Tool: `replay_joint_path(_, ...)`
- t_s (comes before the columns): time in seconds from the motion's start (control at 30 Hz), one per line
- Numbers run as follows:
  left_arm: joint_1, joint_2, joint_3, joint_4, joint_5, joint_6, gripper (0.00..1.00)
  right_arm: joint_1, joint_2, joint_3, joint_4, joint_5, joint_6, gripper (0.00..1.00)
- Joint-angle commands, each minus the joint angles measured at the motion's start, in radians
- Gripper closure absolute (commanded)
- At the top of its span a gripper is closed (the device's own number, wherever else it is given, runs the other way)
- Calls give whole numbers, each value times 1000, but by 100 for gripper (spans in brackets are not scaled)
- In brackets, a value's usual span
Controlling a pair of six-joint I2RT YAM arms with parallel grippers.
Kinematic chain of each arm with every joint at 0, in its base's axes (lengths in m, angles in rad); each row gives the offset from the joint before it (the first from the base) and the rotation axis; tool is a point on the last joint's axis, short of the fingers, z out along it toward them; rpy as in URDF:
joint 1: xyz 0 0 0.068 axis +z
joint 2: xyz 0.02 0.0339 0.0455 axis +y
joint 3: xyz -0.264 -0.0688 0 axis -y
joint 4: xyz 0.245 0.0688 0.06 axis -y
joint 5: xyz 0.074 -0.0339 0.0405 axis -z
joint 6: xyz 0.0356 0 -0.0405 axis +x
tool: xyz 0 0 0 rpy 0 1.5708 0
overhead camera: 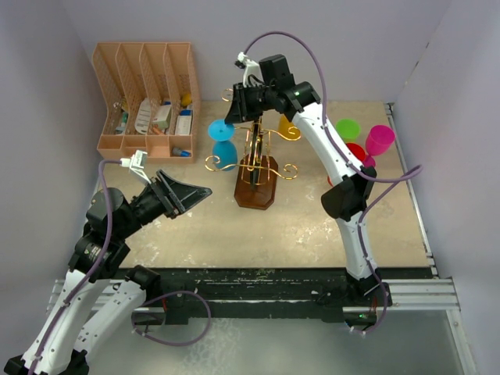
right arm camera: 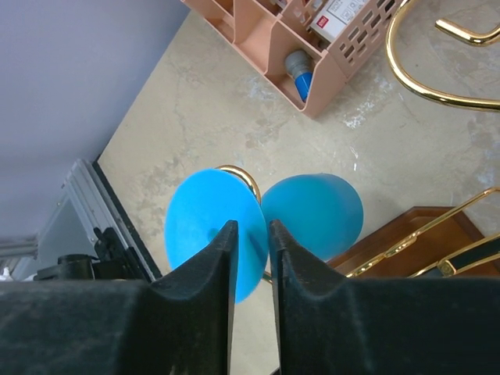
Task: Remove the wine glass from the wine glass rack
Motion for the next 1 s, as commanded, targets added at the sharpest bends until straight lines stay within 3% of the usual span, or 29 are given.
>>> replay_joint_path(0.0,1,-2,14,34,6,21,30,3,13,32,-32,11,-8,77)
replay_joint_path(0.17,2,-3,12,34,10,23,30,3,16,29,-27,-12,-3,81)
replay_joint_path(0.37,1,-8,7,31,10,21,30,2,13,32,5,-85,31,100)
replay_joint_path(0.97,2,-15,5,30,3,14,30,0,-32,7,73,-151,97,100)
